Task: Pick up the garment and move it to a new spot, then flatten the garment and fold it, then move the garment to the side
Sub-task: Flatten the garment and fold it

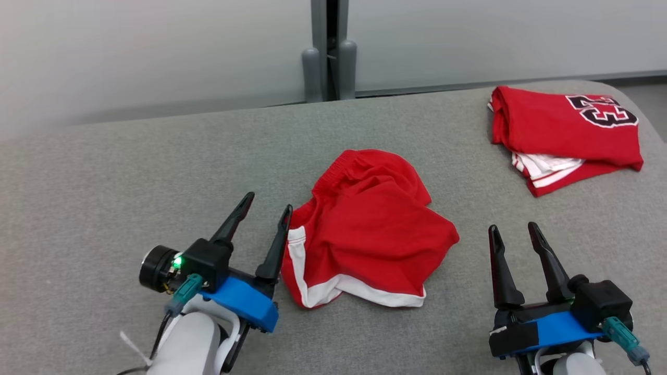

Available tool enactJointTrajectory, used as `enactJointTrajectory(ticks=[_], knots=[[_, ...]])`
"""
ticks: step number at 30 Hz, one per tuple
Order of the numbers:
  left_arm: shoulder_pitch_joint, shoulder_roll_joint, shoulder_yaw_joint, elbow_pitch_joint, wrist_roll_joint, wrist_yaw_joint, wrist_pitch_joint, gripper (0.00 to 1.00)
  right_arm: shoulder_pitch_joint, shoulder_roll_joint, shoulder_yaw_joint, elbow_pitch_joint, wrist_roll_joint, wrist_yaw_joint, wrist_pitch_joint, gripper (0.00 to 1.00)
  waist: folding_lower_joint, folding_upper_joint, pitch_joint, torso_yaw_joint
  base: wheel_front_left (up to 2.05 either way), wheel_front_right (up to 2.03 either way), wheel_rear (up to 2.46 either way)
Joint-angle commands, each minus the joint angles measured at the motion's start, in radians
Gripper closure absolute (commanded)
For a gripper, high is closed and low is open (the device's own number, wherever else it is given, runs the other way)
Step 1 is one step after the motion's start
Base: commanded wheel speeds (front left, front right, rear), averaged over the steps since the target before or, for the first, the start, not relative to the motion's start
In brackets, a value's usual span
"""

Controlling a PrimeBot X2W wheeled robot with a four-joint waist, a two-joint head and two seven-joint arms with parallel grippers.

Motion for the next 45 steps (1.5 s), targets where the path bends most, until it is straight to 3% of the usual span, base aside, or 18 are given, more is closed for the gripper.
enactJointTrajectory(ticks=[1,7,15,16,17,18,29,45], knots=[[-0.024,0.007,-0.01,0.019,-0.003,-0.003,-0.003,0.0,-0.015,0.0,0.001,0.001,0.003,0.0,-0.001,0.0,-0.0001,0.0,0.02,-0.021,0.0,0.0,0.0],[-0.077,0.025,-0.09,0.132,-0.029,-0.003,-0.003,0.0,-0.031,0.0,-0.001,0.001,0.009,0.0,-0.001,0.0,-0.0001,0.0,0.053,-0.058,0.0,0.0,0.0],[-0.111,0.047,-0.128,0.271,-0.063,-0.002,-0.003,0.0,-0.047,0.0,-0.006,-0.005,0.013,0.0,-0.001,0.0,-0.0001,0.0,0.085,-0.08,0.0,0.0,0.0],[-0.116,0.046,-0.132,0.286,-0.07,-0.002,-0.003,0.08,-0.047,0.0,-0.006,-0.005,0.013,0.0,-0.001,0.0,-0.0001,0.0,0.088,-0.08,0.0,0.0,0.0],[-0.122,0.047,-0.135,0.301,-0.075,-0.002,-0.003,0.63,-0.047,0.0,-0.008,-0.005,0.013,0.0,-0.001,0.0,-0.0001,0.0,0.09,-0.08,0.0,0.0,0.0],[-0.127,0.05,-0.14,0.316,-0.077,-0.002,-0.003,1.0,-0.048,0.0,-0.009,-0.005,0.013,0.0,-0.001,0.0,-0.0001,0.0,0.091,-0.08,0.0,0.0,0.0],[-0.111,0.06,-0.117,0.288,-0.123,-0.001,-0.003,1.0,-0.031,0.0,-0.027,-0.006,-0.001,0.0,-0.001,0.0,-0.0001,0.0,0.067,-0.02,0.0,0.0,0.0],[0.216,0.119,0.062,0.095,-0.177,0.064,-0.003,1.0,-0.007,0.0,-0.032,0.007,-0.02,0.0,-0.001,0.0,-0.0001,0.0,0.029,0.109,0.0,0.0,0.0]])
